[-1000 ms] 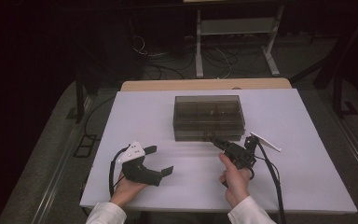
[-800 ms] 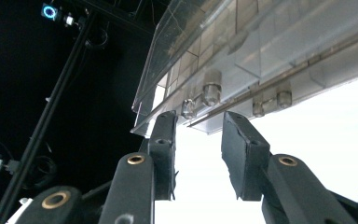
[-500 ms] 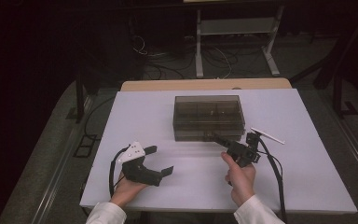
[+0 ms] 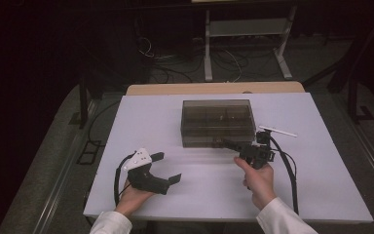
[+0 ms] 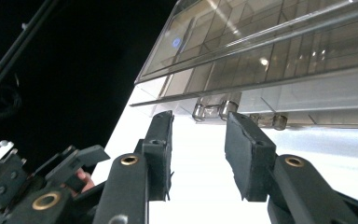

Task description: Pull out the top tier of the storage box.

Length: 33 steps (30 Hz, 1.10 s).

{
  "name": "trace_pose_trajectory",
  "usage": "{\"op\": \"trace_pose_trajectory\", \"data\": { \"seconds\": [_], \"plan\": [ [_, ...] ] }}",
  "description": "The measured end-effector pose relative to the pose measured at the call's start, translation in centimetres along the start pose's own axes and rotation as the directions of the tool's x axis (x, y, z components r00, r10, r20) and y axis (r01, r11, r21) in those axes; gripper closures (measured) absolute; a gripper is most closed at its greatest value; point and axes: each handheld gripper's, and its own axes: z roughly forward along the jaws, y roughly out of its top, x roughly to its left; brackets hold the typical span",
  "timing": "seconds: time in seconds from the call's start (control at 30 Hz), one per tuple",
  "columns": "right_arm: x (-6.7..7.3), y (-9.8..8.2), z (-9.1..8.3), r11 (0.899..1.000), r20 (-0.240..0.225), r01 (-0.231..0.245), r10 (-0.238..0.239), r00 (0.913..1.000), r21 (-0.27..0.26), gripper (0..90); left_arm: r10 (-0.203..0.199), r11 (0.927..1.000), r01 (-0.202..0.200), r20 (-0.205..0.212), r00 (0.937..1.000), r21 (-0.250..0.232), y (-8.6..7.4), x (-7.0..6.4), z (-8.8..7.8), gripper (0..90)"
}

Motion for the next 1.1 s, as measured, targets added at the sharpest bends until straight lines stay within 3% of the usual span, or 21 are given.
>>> {"op": "trace_pose_trajectory", "data": {
  "seconds": [0.13, 0.27, 0.43, 0.6, 0.73, 0.83, 0.9, 1.1],
  "plan": [
    [0.0, 0.8, -0.2, 0.999, -0.013, -0.001, 0.002, 0.9999, 0.044, 59.8, 0.000, 1.0000, 0.000, -0.001, 1.0000, 0.000, 0.0, 0.0, 0.0, 0.0],
    [0.4, 2.4, -0.5, 0.991, -0.015, 0.041, -0.040, 0.9991, 0.124, 58.6, -0.002, 1.0000, 0.002, -0.001, 1.0000, 0.000, 0.0, 0.0, 0.0, 0.0],
    [1.0, 4.0, -0.5, 0.971, -0.018, 0.113, -0.112, 0.9936, 0.209, 57.4, -0.002, 1.0000, 0.002, 0.000, 1.0000, 0.000, 0.0, 0.0, 0.0, 0.0],
    [1.4, 4.8, -0.5, 0.958, -0.035, 0.157, -0.153, 0.9876, 0.238, 57.0, -0.003, 1.0000, 0.003, -0.001, 1.0000, 0.000, 0.0, 0.0, 0.0, 0.0],
    [2.0, 5.7, -0.2, 0.924, -0.067, 0.252, -0.243, 0.9677, 0.288, 56.4, -0.003, 1.0000, 0.003, 0.002, 1.0000, 0.002, 0.0, 0.0, 0.1, 0.0],
    [2.4, 6.4, 0.0, 0.887, -0.078, 0.327, -0.320, 0.9442, 0.325, 55.8, -0.003, 1.0000, 0.003, 0.002, 1.0000, 0.002, 0.0, 0.0, 0.1, 0.0],
    [2.6, 6.8, 0.2, 0.857, -0.091, 0.376, -0.369, 0.9250, 0.353, 54.0, -0.004, 1.0000, 0.004, 0.003, 1.0000, 0.001, 0.0, 0.1, 0.1, 0.0],
    [3.5, 7.6, 0.3, 0.754, -0.163, 0.526, -0.506, 0.8470, 0.394, 51.7, -0.005, 1.0000, 0.005, 0.004, 1.0000, 0.002, 0.0, 0.1, 0.1, 0.0]
  ]
}}
